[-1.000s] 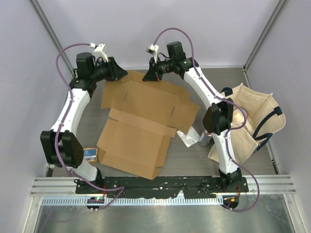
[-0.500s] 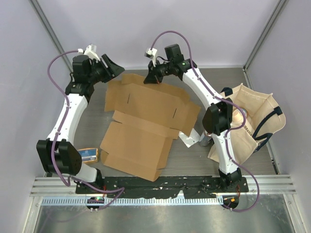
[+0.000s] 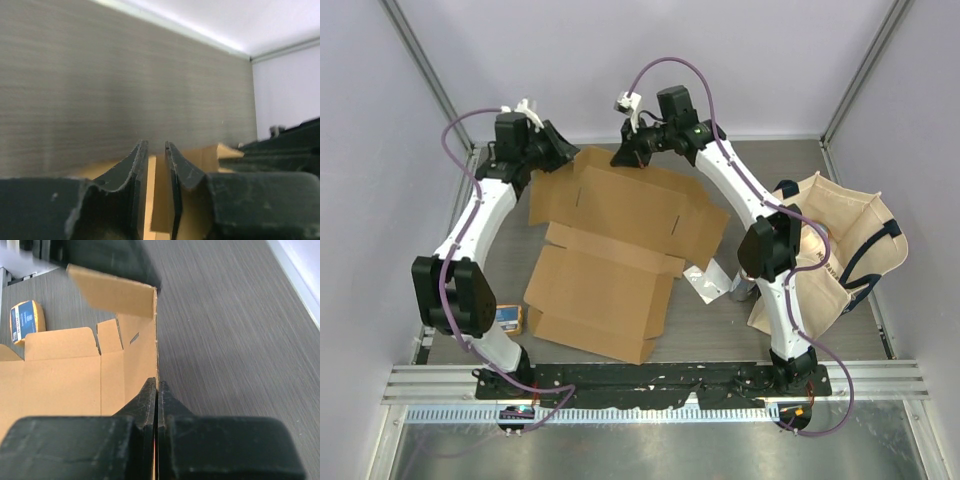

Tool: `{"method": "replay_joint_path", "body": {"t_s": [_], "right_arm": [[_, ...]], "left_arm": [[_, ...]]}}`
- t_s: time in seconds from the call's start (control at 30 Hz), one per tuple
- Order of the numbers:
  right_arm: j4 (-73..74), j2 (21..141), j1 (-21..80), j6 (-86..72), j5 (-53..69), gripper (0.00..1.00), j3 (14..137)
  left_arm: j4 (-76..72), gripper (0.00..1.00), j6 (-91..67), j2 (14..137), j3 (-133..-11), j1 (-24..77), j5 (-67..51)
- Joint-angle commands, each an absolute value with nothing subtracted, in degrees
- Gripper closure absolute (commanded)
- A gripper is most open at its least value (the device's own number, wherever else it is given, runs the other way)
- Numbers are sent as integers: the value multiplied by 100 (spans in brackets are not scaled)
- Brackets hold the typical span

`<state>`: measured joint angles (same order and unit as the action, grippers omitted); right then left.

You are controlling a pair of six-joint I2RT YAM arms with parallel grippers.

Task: Fold the paper box

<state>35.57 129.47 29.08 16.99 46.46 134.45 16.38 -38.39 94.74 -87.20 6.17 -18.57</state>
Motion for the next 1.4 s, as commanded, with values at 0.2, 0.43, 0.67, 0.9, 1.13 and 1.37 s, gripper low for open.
{"method": "replay_joint_path", "body": {"t_s": [0.2, 0.43, 0.67, 0.9, 1.13, 1.37], "right_arm": [[2857, 12472, 3225, 1397, 4456, 99, 13448], [3216, 12322, 3287, 1862, 4061, 98, 13254], [3920, 12340, 3270, 2592, 3595, 98, 13342], [3920, 12419, 3252, 2725, 3709, 99, 13447], [3832, 12498, 3243, 2584, 3823, 98, 13667], [3709, 12489, 3208, 2444, 4112, 99, 13693]], "left_arm": [[729, 81, -4341, 9157, -7866, 1362, -1582], [1221, 78, -4070, 9056, -7991, 1362, -1275], [1872, 35, -3841, 6842, -5839, 1336, -282], [2039, 40, -4218, 6301, -4421, 1292, 255], [1942, 47, -4149, 7188, -4710, 1301, 1159], [1408, 31, -3948, 7892, -4843, 1309, 1214]]}}
